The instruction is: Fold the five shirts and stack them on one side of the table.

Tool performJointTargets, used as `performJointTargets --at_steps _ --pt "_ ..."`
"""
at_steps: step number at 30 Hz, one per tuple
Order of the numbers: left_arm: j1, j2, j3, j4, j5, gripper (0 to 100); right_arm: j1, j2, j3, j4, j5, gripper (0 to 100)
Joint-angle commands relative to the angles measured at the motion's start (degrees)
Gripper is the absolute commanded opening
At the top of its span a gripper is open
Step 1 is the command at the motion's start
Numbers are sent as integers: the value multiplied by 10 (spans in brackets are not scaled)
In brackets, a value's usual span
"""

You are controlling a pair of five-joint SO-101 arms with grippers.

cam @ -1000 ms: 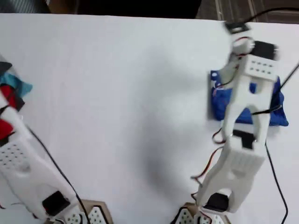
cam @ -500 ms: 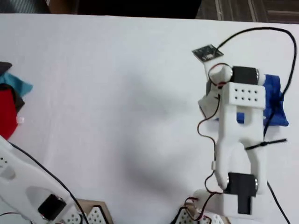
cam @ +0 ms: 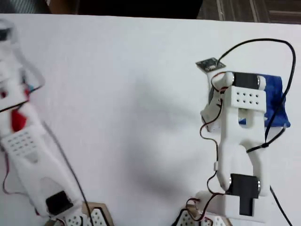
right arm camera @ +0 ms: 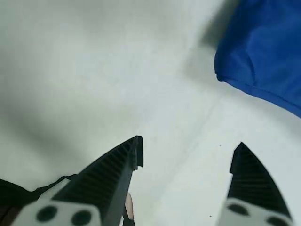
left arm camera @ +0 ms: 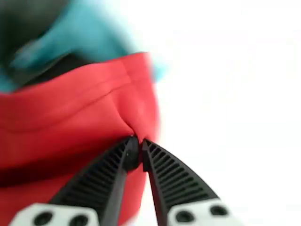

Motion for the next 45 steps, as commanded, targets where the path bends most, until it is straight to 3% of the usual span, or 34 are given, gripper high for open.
performJointTargets --at_steps 1,6,9,15,20,24,31,35,38,45 --pt "154 -102 28 12 9 26 7 1 -4 4 -4 301" --pt "344 -195 160 11 48 26 8 -2 -4 4 -4 301" --pt "423 -235 223 10 52 26 17 -3 -3 4 -4 301" --pt "487 -244 280 8 53 28 54 -3 -3 4 -4 301" --pt "498 -260 263 9 52 66 55 -2 -4 4 -4 301" --pt "425 -288 265 10 47 160 55 -1 -4 4 -4 301" --pt "183 -309 261 6 -9 184 34 0 -5 3 1 301" --pt "57 -288 285 6 -29 184 -46 0 -11 0 -2 301" --pt "11 -268 327 6 -69 184 -121 1 -43 0 -4 301" --pt "-93 -245 354 4 -75 184 -263 22 -148 0 -4 301"
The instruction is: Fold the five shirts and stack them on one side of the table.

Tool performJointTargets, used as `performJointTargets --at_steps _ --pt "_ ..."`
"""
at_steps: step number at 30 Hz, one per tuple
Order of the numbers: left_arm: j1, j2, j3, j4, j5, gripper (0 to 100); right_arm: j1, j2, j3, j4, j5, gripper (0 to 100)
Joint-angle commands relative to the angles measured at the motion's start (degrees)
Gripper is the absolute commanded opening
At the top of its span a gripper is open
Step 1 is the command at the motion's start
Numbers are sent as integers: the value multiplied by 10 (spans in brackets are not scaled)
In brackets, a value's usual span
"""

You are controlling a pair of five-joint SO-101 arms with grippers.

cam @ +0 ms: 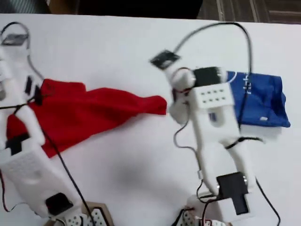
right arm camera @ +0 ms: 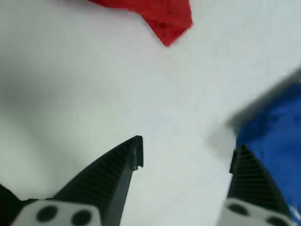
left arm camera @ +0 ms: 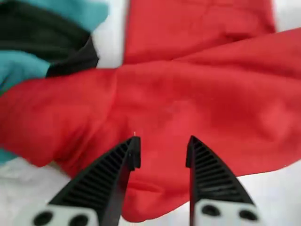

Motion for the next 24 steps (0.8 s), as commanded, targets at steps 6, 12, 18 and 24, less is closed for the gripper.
performJointTargets --at_steps 6,12,18,24 --pt "-153 20 1 -4 -32 184 -69 72 -89 -2 -4 301" --pt "-216 62 -1 -80 -59 184 -103 102 -106 -7 -4 301" --pt "-244 96 -2 -151 -61 184 -112 102 -105 -46 -65 240" --pt "-229 132 -2 -154 -62 184 -130 102 -105 -37 -72 260"
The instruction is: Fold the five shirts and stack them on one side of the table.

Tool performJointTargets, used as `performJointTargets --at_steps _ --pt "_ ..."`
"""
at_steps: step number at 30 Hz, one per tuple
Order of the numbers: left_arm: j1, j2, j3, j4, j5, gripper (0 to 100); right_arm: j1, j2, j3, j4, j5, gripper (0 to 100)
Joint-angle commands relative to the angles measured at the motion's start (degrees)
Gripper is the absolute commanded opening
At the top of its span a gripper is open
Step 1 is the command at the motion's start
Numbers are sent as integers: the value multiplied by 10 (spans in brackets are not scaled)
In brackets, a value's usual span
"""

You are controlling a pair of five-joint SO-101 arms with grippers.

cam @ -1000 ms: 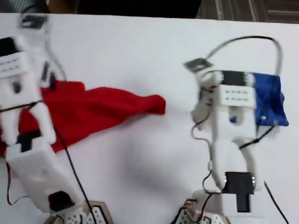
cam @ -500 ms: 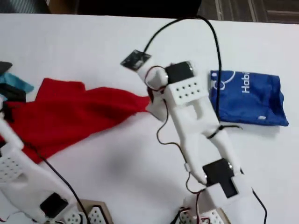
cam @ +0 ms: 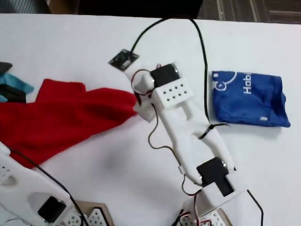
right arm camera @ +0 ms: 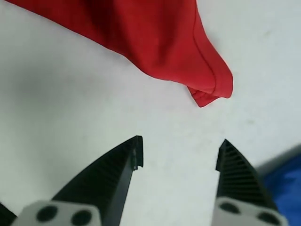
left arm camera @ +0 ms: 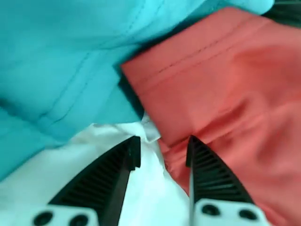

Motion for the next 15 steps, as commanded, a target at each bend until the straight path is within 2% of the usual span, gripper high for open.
performJointTargets --at_steps 1,3,6,11,15 --pt "17 11 -2 -7 -4 183 -7 -2 -21 1 -4 259" --pt "34 19 -2 -7 -1 159 -6 0 -21 8 -2 259" --pt "69 16 -2 5 4 30 -1 3 -12 17 -3 258" --pt "139 -45 -2 59 56 28 1 2 58 -2 -3 256" --pt "219 -119 -2 115 79 27 2 -1 105 -35 -2 217"
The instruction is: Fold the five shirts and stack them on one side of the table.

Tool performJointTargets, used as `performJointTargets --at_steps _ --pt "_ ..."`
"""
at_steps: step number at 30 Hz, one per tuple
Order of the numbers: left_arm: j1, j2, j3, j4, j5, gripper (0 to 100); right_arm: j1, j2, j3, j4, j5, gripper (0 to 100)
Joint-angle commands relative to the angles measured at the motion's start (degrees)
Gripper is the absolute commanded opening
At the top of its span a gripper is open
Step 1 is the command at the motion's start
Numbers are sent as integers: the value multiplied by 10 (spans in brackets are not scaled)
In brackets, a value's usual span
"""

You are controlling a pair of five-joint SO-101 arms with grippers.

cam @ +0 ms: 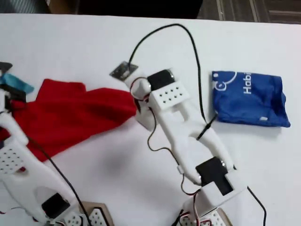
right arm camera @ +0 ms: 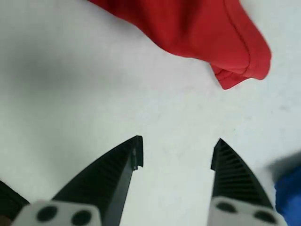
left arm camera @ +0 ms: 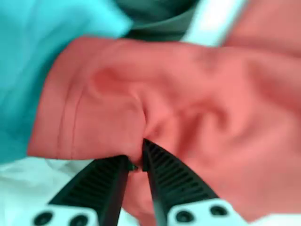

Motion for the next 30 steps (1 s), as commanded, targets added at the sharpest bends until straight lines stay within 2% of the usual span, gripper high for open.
performJointTargets --at_steps 1,7,12,16,19,23,30 --pt "86 -105 -2 52 23 27 5 -7 18 -24 -1 216" --pt "282 -242 -2 74 73 27 40 -7 14 -28 -4 216" --pt "463 -323 0 72 100 27 162 -7 14 -23 -4 216" --pt "569 -328 3 70 110 27 260 -7 13 -9 -3 216" --pt "610 -314 2 69 109 27 313 -7 13 5 -4 216" --pt "622 -258 14 59 109 27 354 -7 13 21 -1 216" --pt "621 -173 25 43 105 27 339 -7 11 13 -4 216"
